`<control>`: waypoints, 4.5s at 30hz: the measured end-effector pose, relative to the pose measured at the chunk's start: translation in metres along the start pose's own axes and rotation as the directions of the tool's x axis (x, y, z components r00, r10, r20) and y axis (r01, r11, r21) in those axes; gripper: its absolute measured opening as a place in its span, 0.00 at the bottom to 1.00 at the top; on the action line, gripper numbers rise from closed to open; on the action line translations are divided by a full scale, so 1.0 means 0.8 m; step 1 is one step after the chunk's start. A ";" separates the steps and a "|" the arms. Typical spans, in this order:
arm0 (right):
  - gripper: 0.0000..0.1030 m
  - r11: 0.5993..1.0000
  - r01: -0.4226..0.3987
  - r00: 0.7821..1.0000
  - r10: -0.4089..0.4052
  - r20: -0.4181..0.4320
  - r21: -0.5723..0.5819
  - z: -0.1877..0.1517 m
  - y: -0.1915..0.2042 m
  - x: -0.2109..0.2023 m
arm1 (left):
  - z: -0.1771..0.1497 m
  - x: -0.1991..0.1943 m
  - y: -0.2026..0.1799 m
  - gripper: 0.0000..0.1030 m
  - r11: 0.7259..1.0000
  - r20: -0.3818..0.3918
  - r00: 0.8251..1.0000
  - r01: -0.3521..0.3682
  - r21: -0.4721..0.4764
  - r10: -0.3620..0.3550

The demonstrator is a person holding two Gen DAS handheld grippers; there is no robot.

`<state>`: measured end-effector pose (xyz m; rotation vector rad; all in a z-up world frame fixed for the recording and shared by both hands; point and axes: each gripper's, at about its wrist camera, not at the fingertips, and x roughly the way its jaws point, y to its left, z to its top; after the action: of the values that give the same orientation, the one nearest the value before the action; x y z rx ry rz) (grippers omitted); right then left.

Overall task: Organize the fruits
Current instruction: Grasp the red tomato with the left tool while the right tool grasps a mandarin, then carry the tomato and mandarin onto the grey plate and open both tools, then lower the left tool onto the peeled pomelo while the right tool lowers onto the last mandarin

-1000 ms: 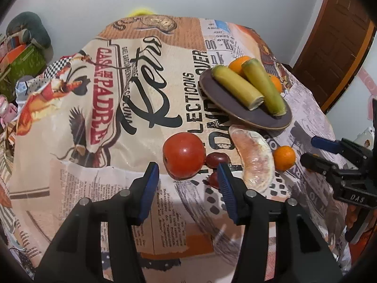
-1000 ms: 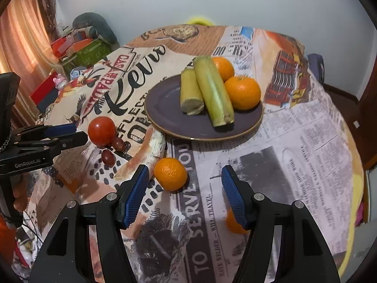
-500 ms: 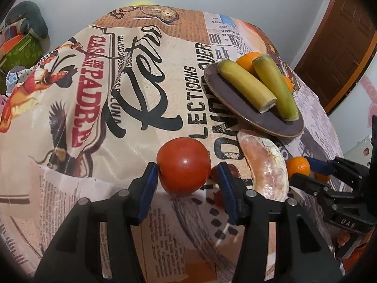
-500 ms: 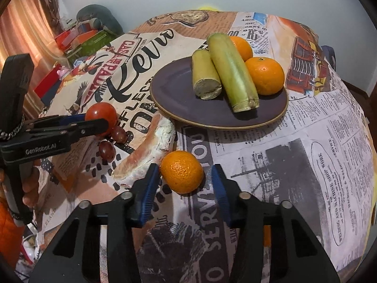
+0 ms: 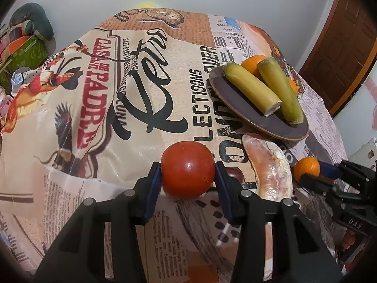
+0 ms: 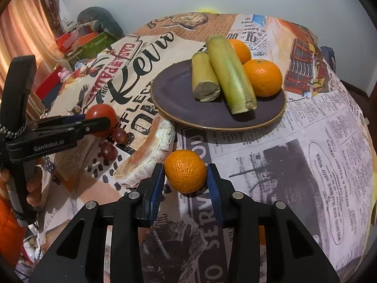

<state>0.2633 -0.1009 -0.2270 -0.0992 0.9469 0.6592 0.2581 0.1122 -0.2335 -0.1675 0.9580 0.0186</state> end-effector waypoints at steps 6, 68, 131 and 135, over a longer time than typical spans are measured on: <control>0.33 1.000 0.004 0.999 -0.004 0.035 0.011 0.004 -0.007 -0.019 | 0.001 -0.023 -0.013 0.44 1.000 0.030 1.000 0.003 0.018 -0.003; 0.33 0.996 0.079 0.993 -0.081 0.081 0.030 0.075 -0.112 0.021 | 0.115 0.075 -0.087 0.44 0.997 0.020 1.000 0.017 0.076 -0.019; 0.39 0.992 0.088 0.996 -0.084 -0.041 0.088 -0.054 -0.072 -0.033 | -0.022 -0.004 -0.127 0.57 0.993 -0.062 0.998 0.039 0.110 -0.033; 0.35 0.992 0.070 0.997 -0.067 -0.035 0.103 -0.056 -0.074 -0.030 | -0.016 0.012 -0.131 0.57 0.993 -0.075 0.997 0.041 0.114 -0.032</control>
<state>0.2550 -0.1761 -0.2466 -0.0498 1.0017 0.5451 0.2625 0.0063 -0.2346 -0.0791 1.0256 -0.0773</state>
